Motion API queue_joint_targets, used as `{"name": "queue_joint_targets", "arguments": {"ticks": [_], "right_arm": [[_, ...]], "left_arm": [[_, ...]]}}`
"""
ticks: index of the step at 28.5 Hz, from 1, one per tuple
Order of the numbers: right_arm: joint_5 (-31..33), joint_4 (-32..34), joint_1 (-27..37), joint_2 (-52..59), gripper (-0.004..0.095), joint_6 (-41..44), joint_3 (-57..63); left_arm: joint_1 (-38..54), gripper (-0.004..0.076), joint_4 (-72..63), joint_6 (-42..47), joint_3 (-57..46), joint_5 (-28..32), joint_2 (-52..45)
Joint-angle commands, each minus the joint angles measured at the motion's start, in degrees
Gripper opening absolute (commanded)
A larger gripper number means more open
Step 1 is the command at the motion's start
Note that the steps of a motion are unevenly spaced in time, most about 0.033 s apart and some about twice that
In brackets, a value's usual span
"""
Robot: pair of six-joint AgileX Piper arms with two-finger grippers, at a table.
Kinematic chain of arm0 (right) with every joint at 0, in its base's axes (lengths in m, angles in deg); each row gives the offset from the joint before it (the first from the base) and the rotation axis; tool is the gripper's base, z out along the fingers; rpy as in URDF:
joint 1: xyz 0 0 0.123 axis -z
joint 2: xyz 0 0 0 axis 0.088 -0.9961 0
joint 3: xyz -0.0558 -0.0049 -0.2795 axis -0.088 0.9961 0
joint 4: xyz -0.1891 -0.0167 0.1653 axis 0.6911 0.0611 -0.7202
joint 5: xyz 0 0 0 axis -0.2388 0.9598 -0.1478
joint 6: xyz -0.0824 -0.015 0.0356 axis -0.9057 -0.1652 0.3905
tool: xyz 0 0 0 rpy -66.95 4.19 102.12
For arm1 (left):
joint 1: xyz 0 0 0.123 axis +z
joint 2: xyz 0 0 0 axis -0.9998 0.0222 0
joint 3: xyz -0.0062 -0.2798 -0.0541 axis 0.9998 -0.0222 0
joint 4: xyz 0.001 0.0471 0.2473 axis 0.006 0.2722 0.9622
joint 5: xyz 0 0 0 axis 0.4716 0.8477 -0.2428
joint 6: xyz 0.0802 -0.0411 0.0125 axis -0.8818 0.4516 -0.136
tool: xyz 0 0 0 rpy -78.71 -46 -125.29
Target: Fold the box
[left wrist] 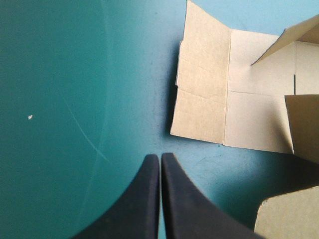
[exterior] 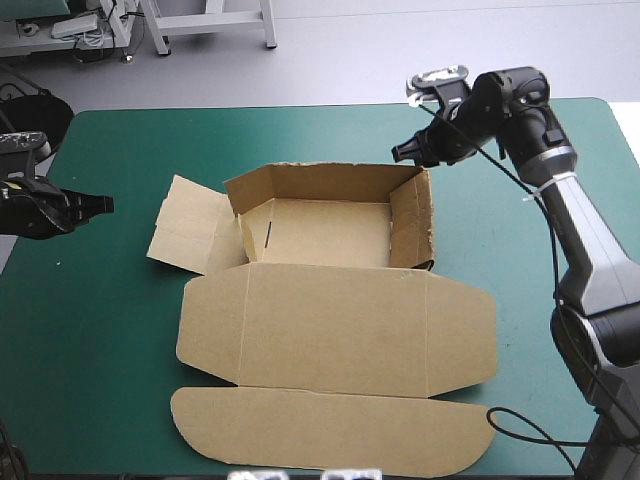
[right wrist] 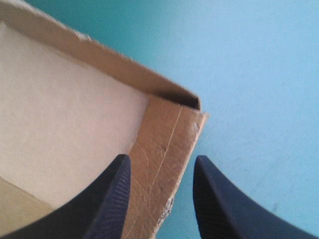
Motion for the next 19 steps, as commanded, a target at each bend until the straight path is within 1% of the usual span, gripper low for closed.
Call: {"name": "queue_joint_targets", "arguments": {"ticks": [1, 3, 7, 14, 15, 19], "right_arm": [[0.4, -0.3, 0.1, 4.7, 0.0392, 0.6, -7.8], [0.5, 0.6, 0.1, 6.0, 0.0392, 2.3, -10.2], [0.5, 1.6, 0.1, 10.4, 0.0392, 6.0, -8.7], [0.5, 1.9, 0.1, 17.1, 0.0392, 6.5, 3.5], [0.5, 1.9, 0.1, 17.1, 0.0392, 6.5, 7.5], [-1.1, 1.5, 0.1, 14.6, 0.0392, 6.5, 13.4]], "left_arm": [[0.1, -0.0007, -1.6, -0.1, 1.4, 2.3, -1.7], [0.1, -0.0007, -1.6, -0.1, 1.4, 2.3, -1.7], [0.1, -0.0007, -1.6, -0.1, 1.4, 1.8, -1.7], [0.1, -0.0007, -1.6, 0.0, 1.4, 0.5, -1.7], [0.1, -0.0007, -1.6, 0.0, 1.4, -0.3, -1.7], [0.1, -0.0007, -1.6, 0.0, 1.4, -2.6, -1.7]]}}
